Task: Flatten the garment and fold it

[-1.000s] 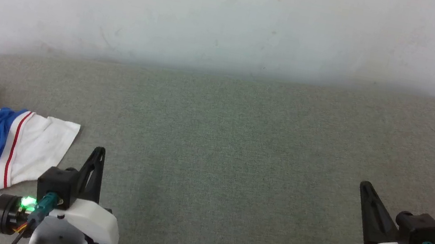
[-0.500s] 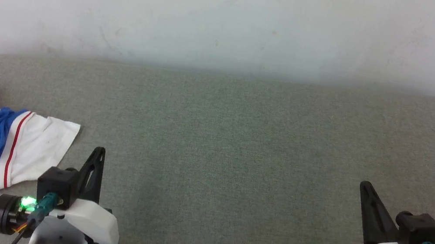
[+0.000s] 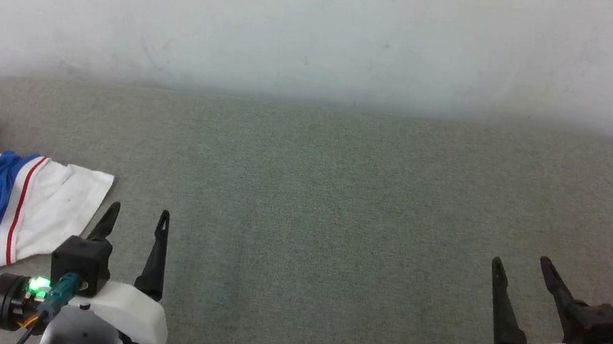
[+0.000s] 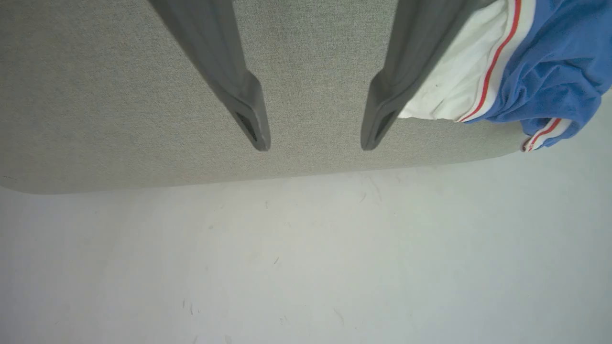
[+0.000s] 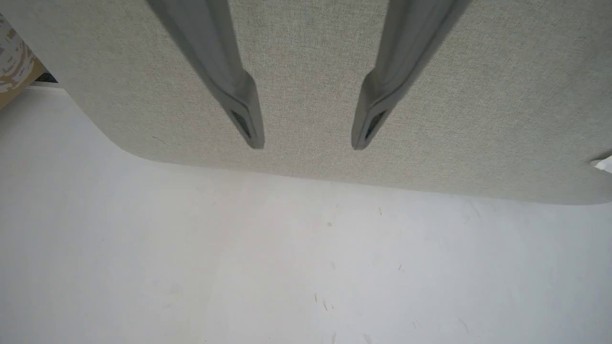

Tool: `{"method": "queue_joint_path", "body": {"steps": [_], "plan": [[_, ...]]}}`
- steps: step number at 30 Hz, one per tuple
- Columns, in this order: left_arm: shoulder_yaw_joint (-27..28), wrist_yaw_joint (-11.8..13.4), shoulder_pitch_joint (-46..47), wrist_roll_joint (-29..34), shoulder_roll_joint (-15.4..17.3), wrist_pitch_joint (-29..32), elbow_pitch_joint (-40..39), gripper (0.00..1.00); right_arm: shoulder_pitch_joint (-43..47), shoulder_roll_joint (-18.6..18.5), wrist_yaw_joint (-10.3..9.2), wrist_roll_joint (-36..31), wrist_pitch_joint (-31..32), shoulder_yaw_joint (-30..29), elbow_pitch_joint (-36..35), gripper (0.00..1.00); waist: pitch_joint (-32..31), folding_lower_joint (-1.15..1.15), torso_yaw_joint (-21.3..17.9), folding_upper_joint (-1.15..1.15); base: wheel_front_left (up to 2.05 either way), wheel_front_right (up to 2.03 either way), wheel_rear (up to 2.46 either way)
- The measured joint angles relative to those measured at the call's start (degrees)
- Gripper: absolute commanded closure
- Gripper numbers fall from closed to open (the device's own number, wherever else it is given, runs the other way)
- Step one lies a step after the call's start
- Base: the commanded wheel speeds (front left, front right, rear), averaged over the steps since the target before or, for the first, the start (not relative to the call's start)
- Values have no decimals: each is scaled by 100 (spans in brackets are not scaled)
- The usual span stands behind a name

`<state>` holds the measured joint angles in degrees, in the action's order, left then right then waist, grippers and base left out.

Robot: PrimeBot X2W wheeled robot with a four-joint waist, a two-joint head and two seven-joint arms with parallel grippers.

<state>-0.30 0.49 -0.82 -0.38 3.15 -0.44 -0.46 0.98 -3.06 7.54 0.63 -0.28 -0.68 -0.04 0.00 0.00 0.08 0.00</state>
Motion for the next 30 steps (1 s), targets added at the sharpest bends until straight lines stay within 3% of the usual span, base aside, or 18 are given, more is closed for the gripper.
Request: {"method": "queue_joint_path", "body": {"steps": [16,30], "plan": [[20,-1,-122,-51,1,-172,-146,0,66,-1,0,81,-203,-218,21,0,25,0,82,0,0,0,0],[79,0,-203,-225,0,-361,-291,0,79,-1,0,88,-364,-319,-4,0,99,0,383,0,0,0,0]]}}
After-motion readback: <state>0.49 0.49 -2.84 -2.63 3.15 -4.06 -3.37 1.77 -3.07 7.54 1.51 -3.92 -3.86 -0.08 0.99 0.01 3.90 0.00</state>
